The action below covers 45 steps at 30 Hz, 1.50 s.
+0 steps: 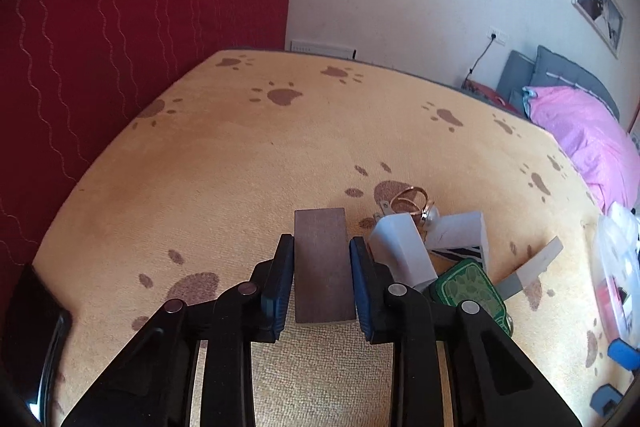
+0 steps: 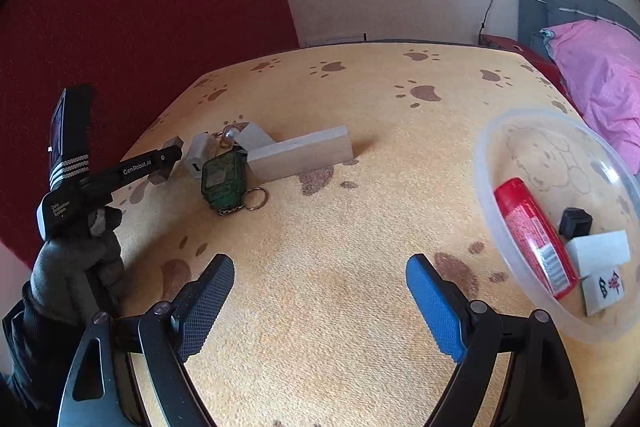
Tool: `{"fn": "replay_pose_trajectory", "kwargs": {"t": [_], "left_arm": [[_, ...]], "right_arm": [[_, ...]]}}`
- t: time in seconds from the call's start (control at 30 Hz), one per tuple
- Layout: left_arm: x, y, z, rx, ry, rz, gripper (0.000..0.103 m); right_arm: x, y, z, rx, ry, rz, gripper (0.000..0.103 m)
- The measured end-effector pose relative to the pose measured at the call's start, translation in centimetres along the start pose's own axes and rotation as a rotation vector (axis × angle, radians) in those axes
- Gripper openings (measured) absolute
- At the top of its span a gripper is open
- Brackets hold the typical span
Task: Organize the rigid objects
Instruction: 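Grasp the green keychain tag with the right gripper while the left gripper holds the brown block, then carry the green keychain tag into the clear bowl and open the right gripper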
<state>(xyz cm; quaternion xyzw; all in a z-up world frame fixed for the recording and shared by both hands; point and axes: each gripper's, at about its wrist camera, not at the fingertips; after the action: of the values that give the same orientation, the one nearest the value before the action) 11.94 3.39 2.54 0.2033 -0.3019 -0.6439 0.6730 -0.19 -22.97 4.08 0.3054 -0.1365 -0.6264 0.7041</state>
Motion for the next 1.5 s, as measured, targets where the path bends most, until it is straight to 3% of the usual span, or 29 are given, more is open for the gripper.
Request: {"fn": "replay_pose_trajectory", "kwargs": {"t": [0.13,0.37,0.73,0.9,1.5], "left_arm": [[-0.6,-0.1,1.1,0.042,0.007,0.016,0.028],[-1.8,-0.2,1.7,0.069,0.020,0.055,0.028],[-2.3,-0.2,1.7,0.080,0.048,0.083,0.028],[-2.3,-0.2,1.6,0.076,0.049,0.087,0.028],[-1.9,-0.4,1.4,0.075,0.041,0.071,0.028]], "right_arm": [[-2.2,1.5,-1.7,-0.018,0.020,0.056,0.084],[-5.6,3.5,-5.8,-0.080,0.048,0.139,0.065],[-7.8,5.8,-9.0,-0.080,0.006,0.202,0.057],[-8.6,5.8,-9.5,-0.068,-0.024,0.222,0.048],[-7.8,4.5,-7.5,-0.062,-0.037,0.184,0.047]]}}
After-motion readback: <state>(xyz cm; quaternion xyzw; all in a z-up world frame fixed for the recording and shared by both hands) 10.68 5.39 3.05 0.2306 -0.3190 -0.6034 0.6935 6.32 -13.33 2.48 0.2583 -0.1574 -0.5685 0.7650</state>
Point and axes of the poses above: each gripper's, at about its wrist camera, not at the fingertips, and z roughly against the way its jaws point, x to its right, y to its top, and after that the axes turned 6 degrees about -x, right-handed
